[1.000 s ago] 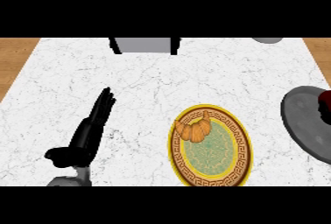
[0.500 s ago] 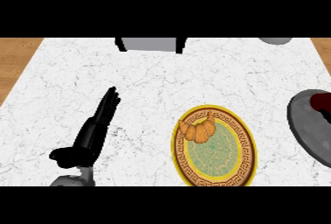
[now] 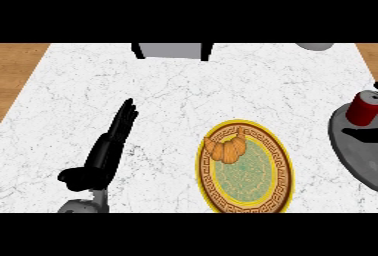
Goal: Pick the can from the plate and place it in the pan
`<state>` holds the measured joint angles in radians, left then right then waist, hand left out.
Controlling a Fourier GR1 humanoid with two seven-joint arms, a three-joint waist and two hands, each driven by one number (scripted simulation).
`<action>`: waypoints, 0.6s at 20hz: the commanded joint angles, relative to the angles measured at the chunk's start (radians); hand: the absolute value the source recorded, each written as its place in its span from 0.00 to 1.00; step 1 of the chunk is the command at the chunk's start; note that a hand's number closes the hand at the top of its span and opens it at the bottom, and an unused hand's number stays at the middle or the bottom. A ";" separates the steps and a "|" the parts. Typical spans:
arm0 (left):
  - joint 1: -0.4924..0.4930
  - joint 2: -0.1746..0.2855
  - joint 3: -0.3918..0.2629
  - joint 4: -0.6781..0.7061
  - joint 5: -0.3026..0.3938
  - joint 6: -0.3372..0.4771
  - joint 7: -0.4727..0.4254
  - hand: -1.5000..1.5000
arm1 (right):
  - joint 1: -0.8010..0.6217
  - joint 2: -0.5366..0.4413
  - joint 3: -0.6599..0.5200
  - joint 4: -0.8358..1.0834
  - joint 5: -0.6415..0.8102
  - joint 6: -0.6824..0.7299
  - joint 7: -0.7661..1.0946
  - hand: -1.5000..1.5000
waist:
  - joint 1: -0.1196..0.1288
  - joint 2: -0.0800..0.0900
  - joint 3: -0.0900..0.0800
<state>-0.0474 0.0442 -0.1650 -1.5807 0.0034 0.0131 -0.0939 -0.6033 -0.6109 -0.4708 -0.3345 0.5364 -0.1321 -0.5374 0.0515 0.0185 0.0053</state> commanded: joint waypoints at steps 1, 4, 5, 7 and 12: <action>0.002 0.014 0.026 0.022 -0.004 0.005 -0.021 0.50 | -0.034 0.010 -0.091 0.035 -0.098 0.025 -0.117 0.00 | -0.010 0.000 0.001; 0.048 0.020 0.006 -0.036 0.003 -0.010 -0.012 0.50 | -0.030 -0.040 -0.161 0.056 -0.169 0.082 -0.162 0.00 | -0.014 -0.006 0.000; -0.004 0.009 0.031 0.026 0.000 0.005 -0.022 0.50 | -0.013 -0.078 -0.178 0.072 -0.188 0.139 -0.175 0.00 | -0.028 -0.004 0.000; 0.017 0.007 0.019 -0.001 0.017 -0.015 -0.016 0.50 | -0.043 -0.110 -0.196 0.102 -0.210 0.188 -0.130 0.00 | -0.023 -0.006 -0.001; 0.010 0.005 0.035 0.003 0.015 -0.004 -0.019 0.50 | 0.038 -0.214 -0.236 0.145 -0.276 0.465 -0.163 0.00 | -0.039 -0.011 -0.002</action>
<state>-0.0294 0.0472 -0.1436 -1.5776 0.0039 0.0181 -0.1102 -0.5882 -0.7504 -0.6739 -0.2219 0.3085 0.1596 -0.6993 0.0215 0.0104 0.0041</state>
